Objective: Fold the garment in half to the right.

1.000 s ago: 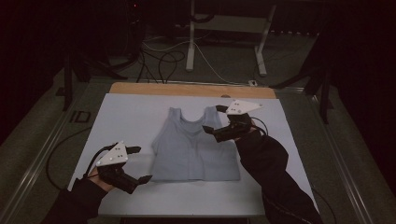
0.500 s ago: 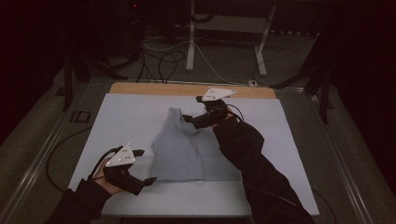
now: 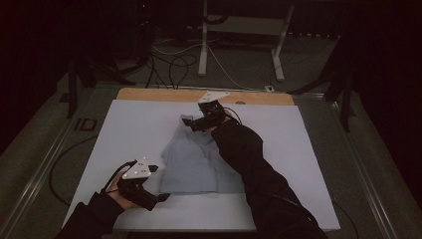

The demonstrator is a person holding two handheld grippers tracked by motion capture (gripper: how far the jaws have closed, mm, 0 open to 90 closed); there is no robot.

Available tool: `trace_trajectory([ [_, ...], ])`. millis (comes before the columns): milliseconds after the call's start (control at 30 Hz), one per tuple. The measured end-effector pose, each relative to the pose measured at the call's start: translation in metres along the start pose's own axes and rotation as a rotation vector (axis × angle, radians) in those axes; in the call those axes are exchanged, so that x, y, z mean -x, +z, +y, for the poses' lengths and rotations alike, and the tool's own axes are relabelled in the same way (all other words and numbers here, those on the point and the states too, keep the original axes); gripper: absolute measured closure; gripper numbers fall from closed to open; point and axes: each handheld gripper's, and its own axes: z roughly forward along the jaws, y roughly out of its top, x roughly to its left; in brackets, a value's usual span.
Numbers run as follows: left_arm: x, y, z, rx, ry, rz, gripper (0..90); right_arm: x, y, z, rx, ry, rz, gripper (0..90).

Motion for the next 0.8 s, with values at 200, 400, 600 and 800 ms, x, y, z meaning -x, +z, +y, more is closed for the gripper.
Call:
trace_trajectory([
  [200,-0.004,0.010,-0.008,-0.055,-0.022,0.007,0.5,0.002,0.022,-0.001,-0.046,0.026,0.005,9.2],
  [400,-0.006,0.018,-0.013,-0.111,-0.026,0.012,6.9,0.004,0.044,-0.005,-0.089,0.045,0.006,9.1],
  [600,-0.011,0.024,-0.018,-0.155,-0.051,-0.005,18.1,0.003,0.060,-0.006,-0.139,0.031,0.009,9.1],
  [800,-0.009,0.031,-0.017,-0.177,-0.058,-0.042,26.8,0.008,0.072,-0.007,-0.160,0.041,0.014,9.2],
])
